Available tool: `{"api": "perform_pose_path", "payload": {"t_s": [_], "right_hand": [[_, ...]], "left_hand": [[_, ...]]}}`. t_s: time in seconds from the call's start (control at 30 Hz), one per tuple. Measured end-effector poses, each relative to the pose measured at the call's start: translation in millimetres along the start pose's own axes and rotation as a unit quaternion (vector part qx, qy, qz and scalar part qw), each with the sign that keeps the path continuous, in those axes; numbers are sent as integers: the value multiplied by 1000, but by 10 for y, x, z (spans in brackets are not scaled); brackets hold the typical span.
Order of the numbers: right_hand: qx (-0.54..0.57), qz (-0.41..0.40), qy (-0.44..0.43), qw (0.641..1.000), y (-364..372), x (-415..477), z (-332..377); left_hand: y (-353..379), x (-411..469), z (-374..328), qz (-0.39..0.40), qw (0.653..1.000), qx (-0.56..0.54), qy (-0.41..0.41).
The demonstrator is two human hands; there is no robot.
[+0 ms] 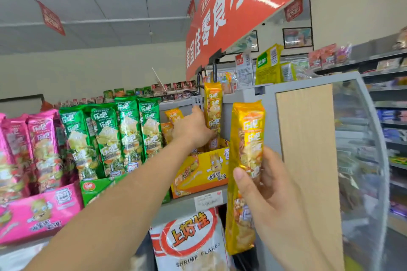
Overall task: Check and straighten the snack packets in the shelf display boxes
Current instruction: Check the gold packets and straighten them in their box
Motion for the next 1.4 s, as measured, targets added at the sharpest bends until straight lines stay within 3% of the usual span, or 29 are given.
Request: {"api": "perform_pose_path", "payload": {"t_s": [0.17,0.3,0.47,0.63,0.8,1.0,1.1,1.27,1.4], "right_hand": [[27,70,71,995,196,-206,-273],[46,82,105,990,192,-307,-373],[61,88,114,988,133,-348,-365],[80,122,134,980,231,-334,-391],[71,138,129,980,290,-326,-391],[100,152,135,974,353,-304,-382],[135,132,142,972,364,-291,-388],[173,84,177,965,342,-301,-465],[234,77,216,945,419,-326,-544]], "left_hand": [[27,34,-33,-37,996,76,-14],[86,130,-4,5,998,-66,18],[-93,240,123,-38,988,-151,22],[-210,273,158,-76,995,41,-42],[-208,309,266,-69,996,6,-51],[-258,419,202,-38,984,149,-86],[-199,465,90,-47,970,230,-69],[-212,362,10,-100,960,260,-21],[-37,273,5,-30,955,294,3]]}}
Point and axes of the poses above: each hand's wrist, its own x-axis towards the middle knuckle, its own y-axis out of the palm, z = x × y, the point moved 9 cm from there along x, towards the middle knuckle, and after that the axes turned 15 degrees about z, right-handed, at the moved point
